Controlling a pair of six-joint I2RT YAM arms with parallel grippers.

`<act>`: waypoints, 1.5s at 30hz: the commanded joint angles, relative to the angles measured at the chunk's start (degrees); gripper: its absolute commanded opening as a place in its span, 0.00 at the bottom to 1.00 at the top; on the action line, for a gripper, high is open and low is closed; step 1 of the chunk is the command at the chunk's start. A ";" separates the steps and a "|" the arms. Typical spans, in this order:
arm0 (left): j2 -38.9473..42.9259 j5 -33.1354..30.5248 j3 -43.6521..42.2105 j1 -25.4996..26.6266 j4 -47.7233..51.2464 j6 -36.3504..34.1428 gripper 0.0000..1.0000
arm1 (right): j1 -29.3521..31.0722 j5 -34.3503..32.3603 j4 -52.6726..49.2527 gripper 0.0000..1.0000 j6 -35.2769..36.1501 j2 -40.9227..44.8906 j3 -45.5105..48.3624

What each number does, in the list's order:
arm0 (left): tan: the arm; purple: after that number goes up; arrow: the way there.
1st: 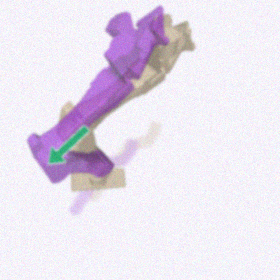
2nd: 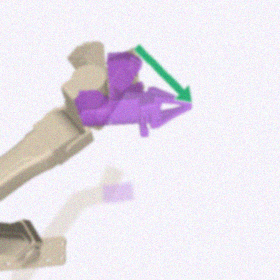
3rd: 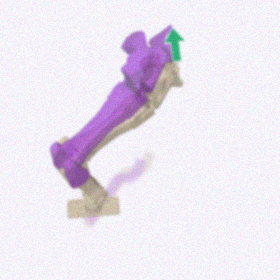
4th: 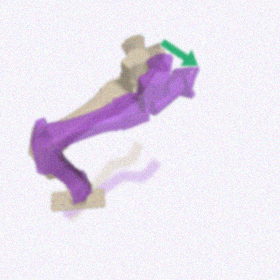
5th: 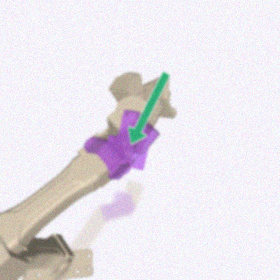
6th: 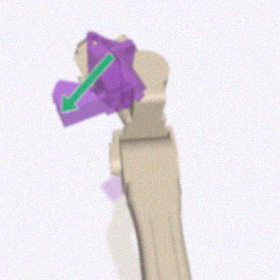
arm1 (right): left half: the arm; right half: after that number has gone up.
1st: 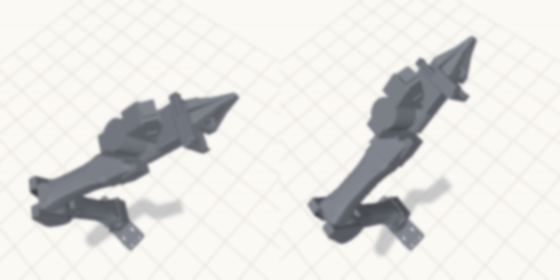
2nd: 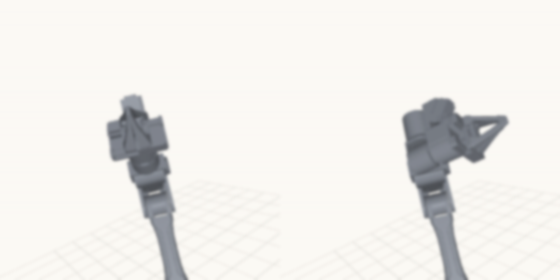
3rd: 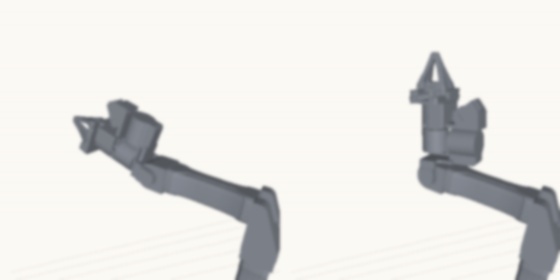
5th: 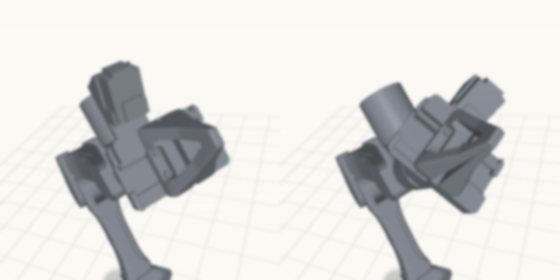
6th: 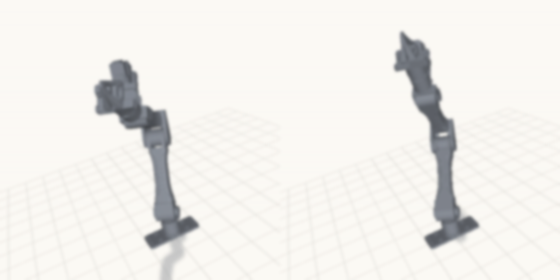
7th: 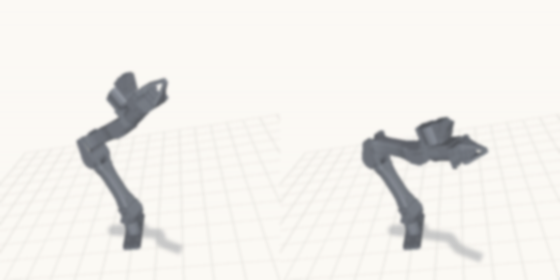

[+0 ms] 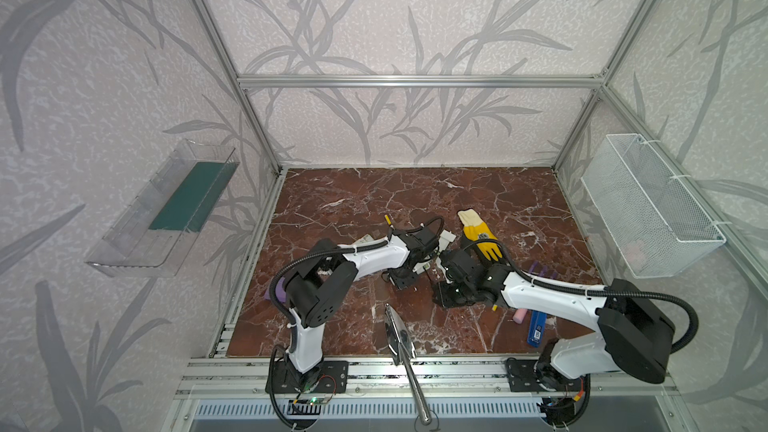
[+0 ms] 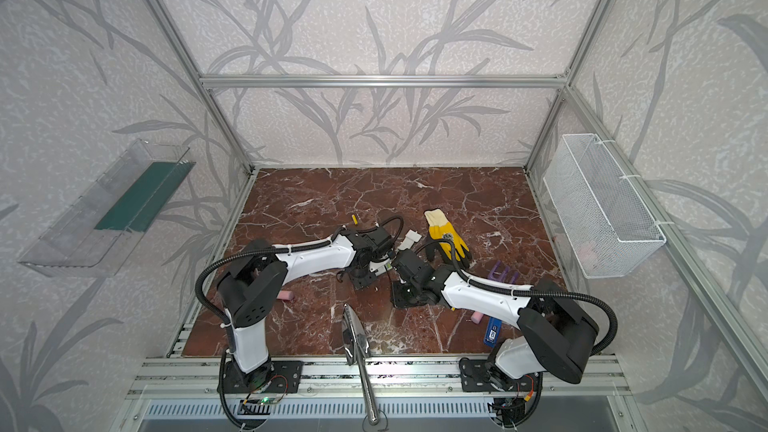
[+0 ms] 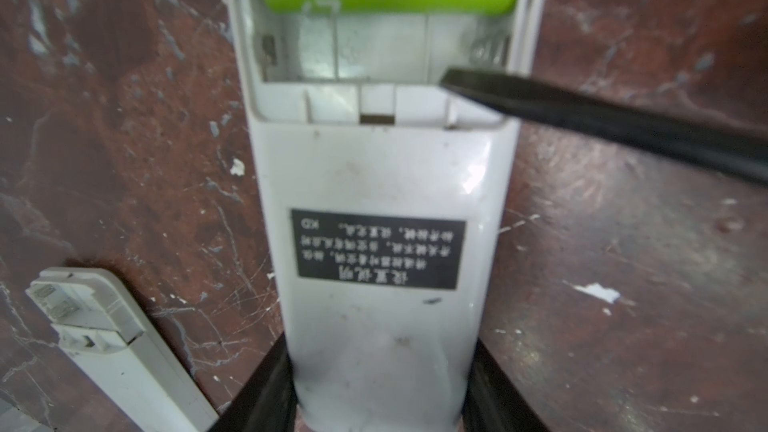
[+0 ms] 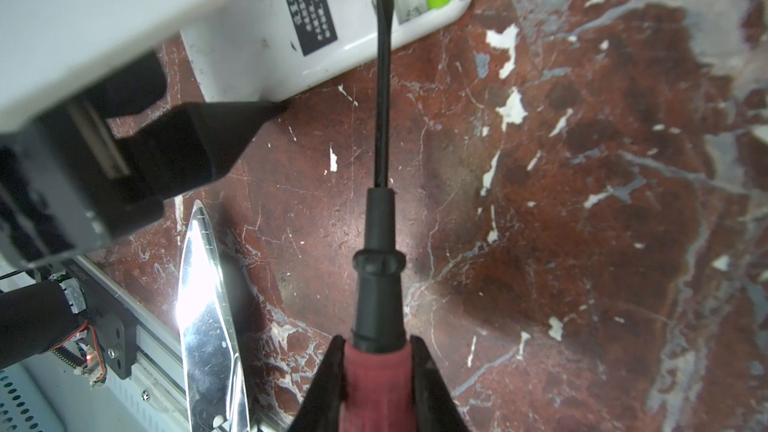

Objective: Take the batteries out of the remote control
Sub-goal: 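Pry the second green battery out with the screwdriver while the left holds the remote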

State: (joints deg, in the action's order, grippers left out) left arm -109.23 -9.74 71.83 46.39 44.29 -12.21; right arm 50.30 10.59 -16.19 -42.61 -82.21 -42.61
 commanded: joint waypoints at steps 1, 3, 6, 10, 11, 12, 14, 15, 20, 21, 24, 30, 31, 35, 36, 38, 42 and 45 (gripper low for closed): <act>-2.09 -0.79 -1.61 0.11 -1.49 0.95 0.04 | 0.12 -0.34 1.12 0.00 -2.14 -1.89 0.27; -2.05 -0.45 -1.70 0.11 -1.49 1.12 0.04 | 0.14 -0.48 2.33 0.00 -2.76 -3.19 -0.08; -1.95 0.13 -1.87 0.21 -1.67 1.13 0.04 | 0.01 -0.49 4.49 0.00 -3.89 -5.15 -0.30; -1.78 0.72 -2.13 0.26 -1.32 1.46 0.04 | -0.03 -2.04 7.84 0.00 -6.37 -6.35 0.63; -1.82 0.70 -2.22 0.21 -1.23 1.64 0.04 | -0.03 -2.34 8.92 0.00 -7.11 -6.48 0.92; -1.79 0.84 -2.31 0.20 -1.20 1.90 0.04 | -0.04 -2.73 9.92 0.00 -7.78 -6.79 1.16; -1.96 1.28 -2.45 0.21 -1.04 2.23 0.04 | -0.20 -3.18 10.95 0.00 -8.74 -7.50 1.30; -1.97 1.33 -2.53 0.24 -0.92 2.52 0.03 | -0.30 -3.43 11.89 0.00 -9.16 -7.88 1.52; -2.56 2.58 -2.56 0.35 -0.70 3.46 0.02 | -0.69 -4.86 15.84 0.00 -11.00 -9.54 2.35; -2.67 2.67 -2.57 0.37 -0.78 3.66 0.02 | -0.65 -5.21 16.32 0.00 -10.98 -9.77 2.38; -2.83 3.53 -2.40 0.41 -0.86 3.77 0.02 | -0.65 -5.83 17.82 0.00 -10.91 -10.07 3.04; -3.53 3.50 -1.65 0.39 -0.37 3.77 0.02 | -0.60 -5.60 19.08 0.00 -10.23 -8.91 5.00; -3.81 3.50 -1.53 0.39 -0.27 3.75 0.02 | -0.56 -5.50 19.17 0.00 -9.96 -8.56 5.25; -4.32 3.04 -1.26 0.29 0.26 3.34 0.02 | -0.57 -6.22 18.87 0.00 -8.82 -6.47 6.29; -4.46 2.93 -1.26 0.32 0.43 3.20 0.03 | -0.64 -6.36 19.20 0.00 -8.57 -5.85 6.67; -4.59 2.71 -1.35 0.26 0.68 2.86 0.03 | -0.86 -6.23 19.63 0.00 -7.84 -4.69 7.07; -5.03 3.35 -1.60 0.12 1.06 1.28 0.04 | -0.93 -5.55 19.49 0.00 -6.61 -3.07 6.92; -5.30 4.08 -1.87 0.06 0.76 0.02 0.05 | -1.08 -5.34 19.40 0.00 -6.35 -2.68 7.22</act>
State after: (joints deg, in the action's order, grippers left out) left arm -109.71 -8.38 72.10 46.37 44.77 -10.63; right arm 49.74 6.07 4.27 -49.87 -86.59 -36.21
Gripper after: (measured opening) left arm 0.533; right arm 0.236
